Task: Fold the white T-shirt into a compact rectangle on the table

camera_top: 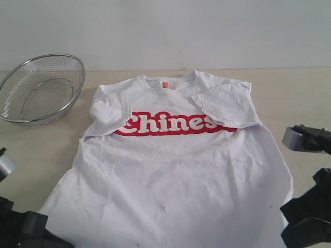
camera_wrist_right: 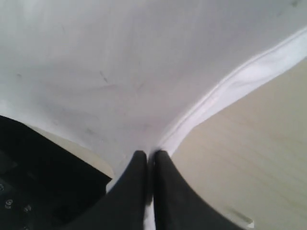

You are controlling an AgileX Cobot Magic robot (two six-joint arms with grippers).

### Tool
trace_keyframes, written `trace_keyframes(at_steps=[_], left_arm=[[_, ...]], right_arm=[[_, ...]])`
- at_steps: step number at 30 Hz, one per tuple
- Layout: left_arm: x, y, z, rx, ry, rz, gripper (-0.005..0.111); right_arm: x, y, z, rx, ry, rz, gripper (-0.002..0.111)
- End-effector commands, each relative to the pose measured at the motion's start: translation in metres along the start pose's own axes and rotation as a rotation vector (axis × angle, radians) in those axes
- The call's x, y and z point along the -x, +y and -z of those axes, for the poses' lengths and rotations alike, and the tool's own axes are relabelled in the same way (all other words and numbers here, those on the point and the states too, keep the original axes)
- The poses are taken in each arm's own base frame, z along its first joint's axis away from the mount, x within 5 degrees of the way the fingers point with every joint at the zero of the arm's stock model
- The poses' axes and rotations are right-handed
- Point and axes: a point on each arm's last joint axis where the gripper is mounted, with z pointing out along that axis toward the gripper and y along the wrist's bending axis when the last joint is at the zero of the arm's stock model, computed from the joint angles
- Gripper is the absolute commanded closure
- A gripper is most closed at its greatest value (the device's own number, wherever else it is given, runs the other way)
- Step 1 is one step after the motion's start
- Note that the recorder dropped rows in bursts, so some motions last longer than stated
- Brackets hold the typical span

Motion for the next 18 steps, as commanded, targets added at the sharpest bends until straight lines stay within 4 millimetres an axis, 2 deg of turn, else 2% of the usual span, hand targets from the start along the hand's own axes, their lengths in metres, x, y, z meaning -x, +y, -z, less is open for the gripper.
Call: trace_keyframes(at_steps=[1, 11, 16, 18], left_arm=[[-0.011, -0.006, 0.011, -0.008, -0.008, -0.019, 0.102], [-0.031, -0.016, 0.031, -0.043, -0.059, -0.051, 0.102], [-0.031, -0.013, 0.032, -0.002, -0.067, -0.042, 0.102], [-0.03, -0.013, 0.031, 0.0, -0.06, -0.036, 0.102]], right_arm=[[-0.011, 0.011, 0.016, 0.014, -0.054, 0.044, 0.108], [-0.032, 0.026, 0.039, 0.0, -0.162, 0.095, 0.108], [-0.027, 0.009, 0.036, -0.14, -0.15, -0.012, 0.108], [-0.022, 0.007, 0.032, -0.142, -0.143, -0.018, 0.102]])
